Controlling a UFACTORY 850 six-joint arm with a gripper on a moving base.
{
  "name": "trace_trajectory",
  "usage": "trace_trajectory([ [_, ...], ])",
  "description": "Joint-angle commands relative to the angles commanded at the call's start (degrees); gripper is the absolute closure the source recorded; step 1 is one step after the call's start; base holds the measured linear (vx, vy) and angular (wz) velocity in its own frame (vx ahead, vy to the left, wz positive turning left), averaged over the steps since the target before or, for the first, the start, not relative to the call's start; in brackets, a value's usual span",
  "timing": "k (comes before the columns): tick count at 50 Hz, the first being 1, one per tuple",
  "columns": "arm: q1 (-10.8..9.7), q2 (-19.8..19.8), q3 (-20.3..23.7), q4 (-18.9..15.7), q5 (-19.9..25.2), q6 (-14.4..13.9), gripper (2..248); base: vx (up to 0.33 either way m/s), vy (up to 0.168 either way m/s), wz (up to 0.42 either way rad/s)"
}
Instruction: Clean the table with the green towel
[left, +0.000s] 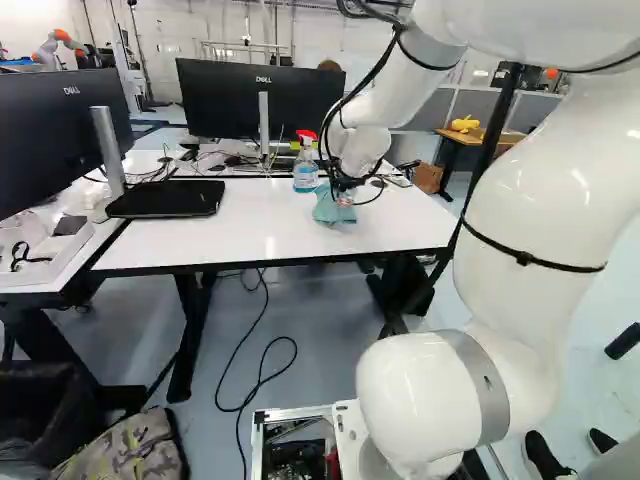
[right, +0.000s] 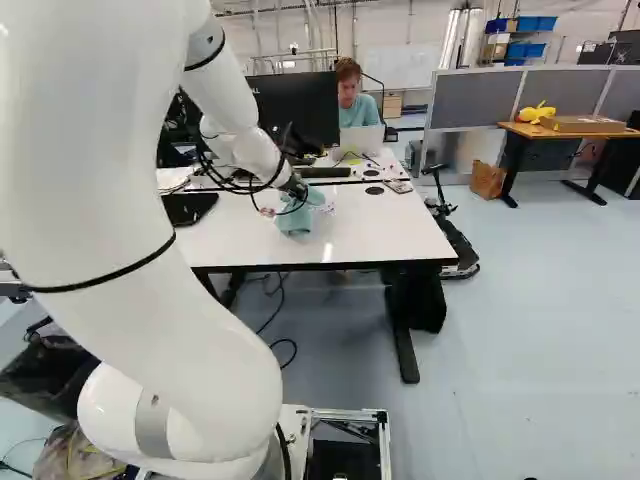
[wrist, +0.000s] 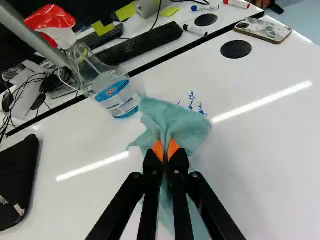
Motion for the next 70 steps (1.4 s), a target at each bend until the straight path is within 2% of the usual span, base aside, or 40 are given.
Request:
trace_trajectory([
  [19, -2.1, -4.6, -5.1, -0.4, 0.0, 0.0, 219, 0.000, 0.000, 0.000],
  [30, -2.2, -7.4, -8.3, -3.4, 0.0, 0.0, 219, 0.000, 0.000, 0.000],
  [40, -1.9, -9.8, -11.1, -7.3, 0.0, 0.0, 219, 0.000, 0.000, 0.000],
  [56, 0.2, -10.4, -11.8, -7.2, 0.0, 0.0, 219, 0.000, 0.000, 0.000],
  [70, 0.2, -10.4, -11.8, -7.2, 0.0, 0.0, 219, 0.000, 0.000, 0.000],
])
